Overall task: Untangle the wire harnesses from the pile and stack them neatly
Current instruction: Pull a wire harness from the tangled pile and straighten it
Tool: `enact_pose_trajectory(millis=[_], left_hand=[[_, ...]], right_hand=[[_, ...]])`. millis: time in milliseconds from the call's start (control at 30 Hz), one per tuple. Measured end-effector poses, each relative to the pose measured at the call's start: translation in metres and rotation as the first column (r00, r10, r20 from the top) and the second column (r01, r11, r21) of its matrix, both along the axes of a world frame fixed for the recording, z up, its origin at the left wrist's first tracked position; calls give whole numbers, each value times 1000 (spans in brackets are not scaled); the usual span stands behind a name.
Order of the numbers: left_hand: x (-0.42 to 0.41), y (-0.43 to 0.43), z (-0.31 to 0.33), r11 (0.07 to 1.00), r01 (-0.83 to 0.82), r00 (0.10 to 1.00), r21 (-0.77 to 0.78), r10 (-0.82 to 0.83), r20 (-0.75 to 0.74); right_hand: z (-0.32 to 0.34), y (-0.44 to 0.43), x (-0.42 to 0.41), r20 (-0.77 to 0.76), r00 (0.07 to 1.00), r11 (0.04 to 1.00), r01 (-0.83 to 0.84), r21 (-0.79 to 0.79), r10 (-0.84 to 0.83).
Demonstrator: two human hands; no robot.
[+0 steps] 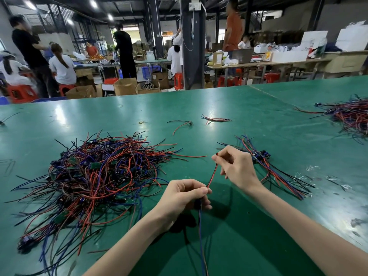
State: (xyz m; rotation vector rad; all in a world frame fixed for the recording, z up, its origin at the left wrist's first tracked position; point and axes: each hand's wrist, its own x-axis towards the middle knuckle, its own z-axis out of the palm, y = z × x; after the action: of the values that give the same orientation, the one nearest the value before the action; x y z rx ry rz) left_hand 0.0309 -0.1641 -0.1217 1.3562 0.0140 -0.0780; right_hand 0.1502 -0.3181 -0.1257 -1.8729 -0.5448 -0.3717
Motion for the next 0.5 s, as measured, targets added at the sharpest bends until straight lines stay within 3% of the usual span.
enact_pose_trajectory(millis=[67,133,233,300,333,400,500], left_hand=[[-1,0,0,1000,-3,1000,10,3,9],[1,2,1,999,-25,1000,23,25,10],[3,6,1,998,-48,999,38,48,1],[3,4,1,996,-53,998,66,54,-14],[4,3,0,995,-60,998,75,62,-25],[5,2,0,994,-88,995,71,91,-48],[5,5,1,994,-98,993,53,101,-65]], right_hand=[[7,4,-1,-179,983,983,-18,182,51],[17,6,0,-435,885,890,54,452,167],[26,-1,1,-672,545,693,212,689,501],[29,-7,-1,-653,359,604,254,756,667],[30,-7,-1,-634,313,580,256,774,708],[33,-4,-3,-622,303,578,230,783,722],[33,1,-3,-642,424,643,164,748,638]])
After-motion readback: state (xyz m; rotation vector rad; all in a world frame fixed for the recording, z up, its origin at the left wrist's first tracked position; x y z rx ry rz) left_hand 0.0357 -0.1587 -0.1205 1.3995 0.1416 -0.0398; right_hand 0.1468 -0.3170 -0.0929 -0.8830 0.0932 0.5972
